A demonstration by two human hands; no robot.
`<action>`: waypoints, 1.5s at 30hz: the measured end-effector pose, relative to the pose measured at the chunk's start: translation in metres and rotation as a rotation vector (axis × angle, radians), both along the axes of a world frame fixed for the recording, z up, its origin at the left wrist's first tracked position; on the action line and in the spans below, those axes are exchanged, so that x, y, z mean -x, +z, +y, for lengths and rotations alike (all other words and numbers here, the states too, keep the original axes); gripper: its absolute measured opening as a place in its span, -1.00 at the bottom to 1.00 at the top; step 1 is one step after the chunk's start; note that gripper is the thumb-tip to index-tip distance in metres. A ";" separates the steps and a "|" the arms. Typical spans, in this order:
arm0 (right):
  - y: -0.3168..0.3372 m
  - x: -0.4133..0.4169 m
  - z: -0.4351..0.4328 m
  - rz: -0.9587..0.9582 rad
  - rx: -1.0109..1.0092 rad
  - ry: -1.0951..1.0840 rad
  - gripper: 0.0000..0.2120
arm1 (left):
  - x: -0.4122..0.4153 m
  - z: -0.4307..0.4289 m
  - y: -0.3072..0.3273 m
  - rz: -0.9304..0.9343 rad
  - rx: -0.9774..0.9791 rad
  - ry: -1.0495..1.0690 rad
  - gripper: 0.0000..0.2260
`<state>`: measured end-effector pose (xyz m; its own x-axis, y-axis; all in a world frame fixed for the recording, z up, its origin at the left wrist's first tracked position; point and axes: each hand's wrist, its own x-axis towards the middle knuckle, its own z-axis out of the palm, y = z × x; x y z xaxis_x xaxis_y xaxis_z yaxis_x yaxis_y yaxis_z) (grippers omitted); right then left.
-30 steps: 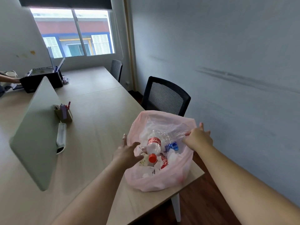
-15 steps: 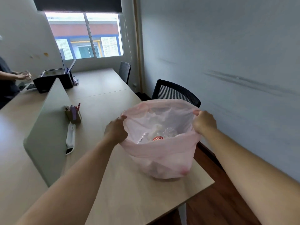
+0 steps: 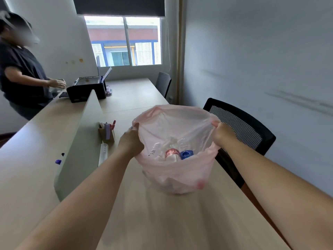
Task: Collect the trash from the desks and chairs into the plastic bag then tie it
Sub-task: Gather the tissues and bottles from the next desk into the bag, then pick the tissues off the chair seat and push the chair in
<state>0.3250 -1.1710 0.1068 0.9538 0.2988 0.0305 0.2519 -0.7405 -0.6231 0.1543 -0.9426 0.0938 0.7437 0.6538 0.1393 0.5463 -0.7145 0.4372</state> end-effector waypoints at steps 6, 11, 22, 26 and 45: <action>-0.031 -0.035 0.069 0.001 0.114 0.066 -0.47 | -0.026 0.050 -0.034 0.104 0.038 0.001 -0.29; -0.059 -0.045 0.094 0.060 0.093 0.126 -0.39 | -0.037 0.073 -0.062 0.209 -0.001 -0.008 -0.24; -0.005 -0.099 0.031 -0.123 -0.007 0.164 -0.72 | -0.092 0.021 0.006 -0.144 -0.263 0.100 -0.57; 0.008 -0.125 -0.038 -0.117 -0.138 0.119 -0.74 | -0.156 -0.054 0.022 -0.141 -0.186 -0.003 -0.58; -0.038 -0.251 -0.210 0.316 -0.311 0.303 -0.48 | -0.358 -0.274 -0.017 -0.154 0.348 -0.014 -0.55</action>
<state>0.5758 -1.3807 0.0691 0.8031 0.5851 -0.1130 0.1904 -0.4316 -0.8817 0.5125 -1.2163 0.0768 0.7403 0.6719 0.0218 0.4464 -0.5156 0.7313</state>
